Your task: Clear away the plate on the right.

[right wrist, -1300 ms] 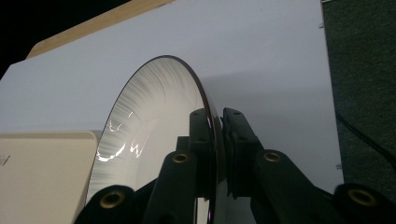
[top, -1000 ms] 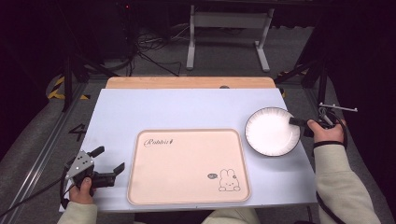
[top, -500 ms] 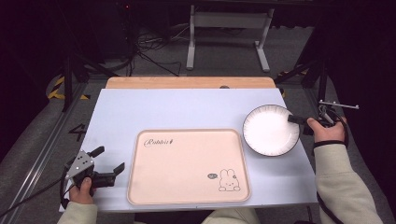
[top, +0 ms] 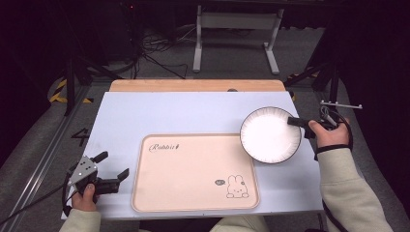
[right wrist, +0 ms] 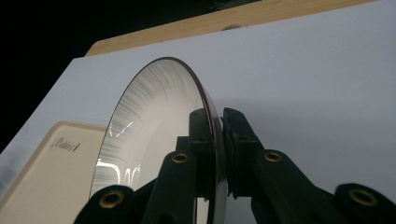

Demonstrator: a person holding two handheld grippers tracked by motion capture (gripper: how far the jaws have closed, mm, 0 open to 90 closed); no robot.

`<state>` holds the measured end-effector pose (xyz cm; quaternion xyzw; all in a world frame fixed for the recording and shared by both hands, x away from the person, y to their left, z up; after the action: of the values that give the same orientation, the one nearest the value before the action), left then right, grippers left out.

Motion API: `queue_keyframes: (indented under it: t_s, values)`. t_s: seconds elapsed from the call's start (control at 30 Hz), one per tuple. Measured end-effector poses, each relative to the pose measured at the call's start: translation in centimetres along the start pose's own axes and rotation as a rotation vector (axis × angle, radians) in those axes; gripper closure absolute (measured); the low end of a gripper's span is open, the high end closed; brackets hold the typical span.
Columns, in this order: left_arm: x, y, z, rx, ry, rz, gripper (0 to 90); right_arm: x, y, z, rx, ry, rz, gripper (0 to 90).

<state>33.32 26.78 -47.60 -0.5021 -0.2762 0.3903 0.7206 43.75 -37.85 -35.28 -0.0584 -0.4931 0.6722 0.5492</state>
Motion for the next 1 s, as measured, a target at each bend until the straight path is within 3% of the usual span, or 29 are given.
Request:
queue_keyframes:
  t_s: [0.3,1.0]
  values:
    - [0.0,0.0,0.0,0.0,0.0,0.0,0.3,3.1,-0.4,-1.1,0.02,-0.049,0.041,82.8]
    - [0.0,0.0,0.0,0.001,0.001,0.001,0.3,8.1,-0.5,-4.5,0.069,-0.135,0.111,82.5]
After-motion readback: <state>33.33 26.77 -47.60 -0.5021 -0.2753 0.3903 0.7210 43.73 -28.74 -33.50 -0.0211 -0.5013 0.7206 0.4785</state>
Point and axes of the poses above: each handheld gripper's, and its own axes: z roughly backward along the jaws, y roughly out of its underside, x roughly to its left, the point moved 2 cm from there along -z, roughly forward along the jaws, and after that the axes turned 5 degrees about -y, right-handed, at the moved point
